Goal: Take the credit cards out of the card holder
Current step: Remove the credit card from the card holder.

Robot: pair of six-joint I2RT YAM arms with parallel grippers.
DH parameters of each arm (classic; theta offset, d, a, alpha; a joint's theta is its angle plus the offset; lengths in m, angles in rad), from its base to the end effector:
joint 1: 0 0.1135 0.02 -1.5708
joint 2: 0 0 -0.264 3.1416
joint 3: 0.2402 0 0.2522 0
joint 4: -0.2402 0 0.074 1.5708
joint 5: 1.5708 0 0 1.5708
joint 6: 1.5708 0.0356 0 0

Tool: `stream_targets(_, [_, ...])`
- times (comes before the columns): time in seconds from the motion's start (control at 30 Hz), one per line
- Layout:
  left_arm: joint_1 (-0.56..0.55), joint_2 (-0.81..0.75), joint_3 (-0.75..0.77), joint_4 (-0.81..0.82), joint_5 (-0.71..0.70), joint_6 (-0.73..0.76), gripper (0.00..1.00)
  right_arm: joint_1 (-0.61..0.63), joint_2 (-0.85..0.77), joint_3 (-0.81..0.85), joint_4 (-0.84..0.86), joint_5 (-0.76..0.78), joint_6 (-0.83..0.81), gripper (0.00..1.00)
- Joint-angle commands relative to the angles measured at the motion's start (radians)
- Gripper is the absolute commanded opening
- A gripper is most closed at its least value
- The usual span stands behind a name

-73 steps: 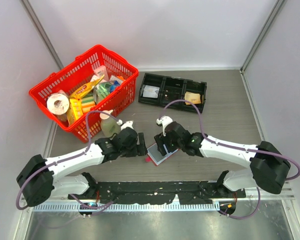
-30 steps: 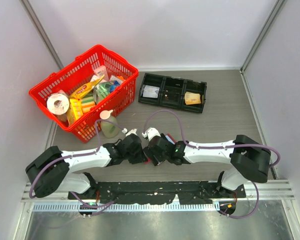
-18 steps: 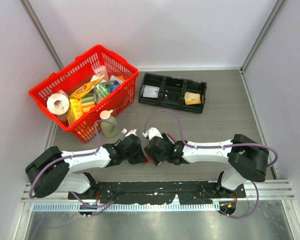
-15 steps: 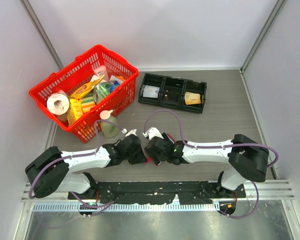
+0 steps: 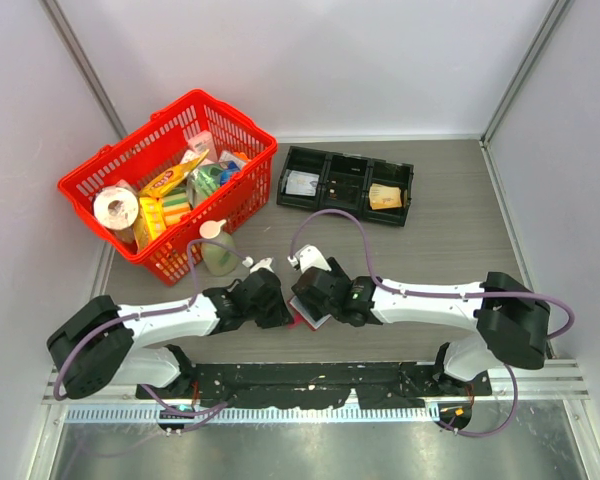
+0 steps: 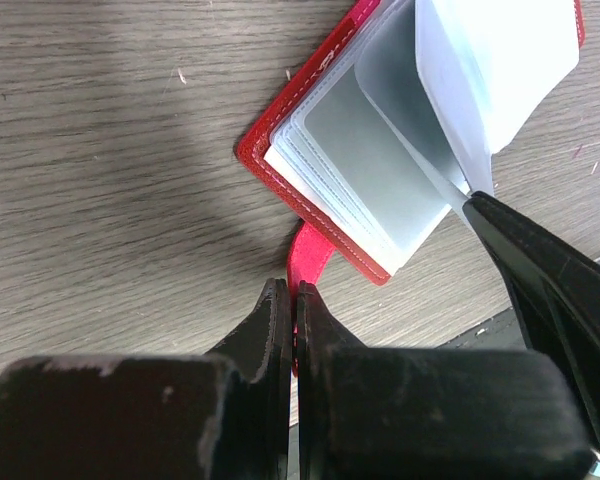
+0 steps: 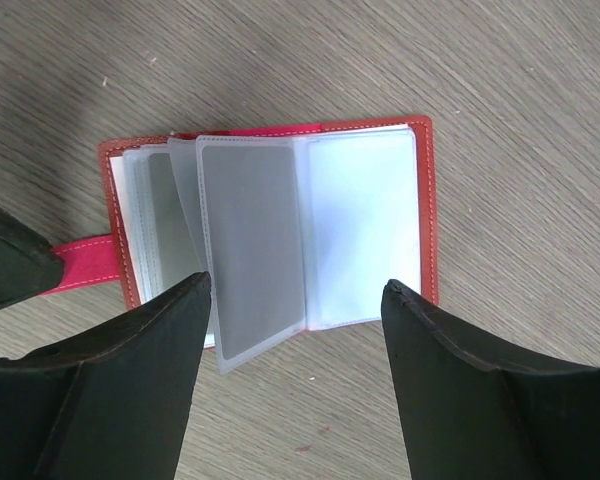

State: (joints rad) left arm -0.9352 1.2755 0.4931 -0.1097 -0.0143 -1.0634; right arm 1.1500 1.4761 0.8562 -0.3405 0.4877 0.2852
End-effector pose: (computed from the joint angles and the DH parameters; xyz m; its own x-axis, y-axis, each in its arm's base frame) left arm 0.1358 -0.1832 0.1506 -0.9231 -0.2207 -0.3148 -0.0155 0.8394 -0.5433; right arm 0.1336 0.2576 0.1964 -0.5172 -0.5472 -0.6581 -0.5743 0.7920 -0.2072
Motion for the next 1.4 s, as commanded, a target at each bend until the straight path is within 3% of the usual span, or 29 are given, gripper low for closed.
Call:
stream_targets(0.0, [-0.004,-0.034,-0.011,-0.018,-0.013,0.023,0.00,-0.003,-0.042,0.035,-0.034,0.072,-0.009,0.73])
stream_targets(0.47, [-0.002,-0.057,-0.022,-0.050,-0.042,0.039,0.00,-0.073,-0.069,0.029,-0.092,0.101,0.002,0.73])
stream_targets(0.73, [-0.002,-0.059,-0.028,-0.051,-0.052,0.042,0.00,-0.107,-0.089,0.020,-0.081,0.031,-0.003,0.73])
stream_targets(0.93, [-0.001,-0.057,-0.028,-0.051,-0.058,0.045,0.00,-0.107,-0.070,0.003,0.009,-0.105,0.011,0.73])
stream_targets(1.37, [-0.004,-0.067,-0.033,-0.053,-0.064,0.046,0.00,-0.122,0.023,-0.052,0.118,-0.169,0.091,0.72])
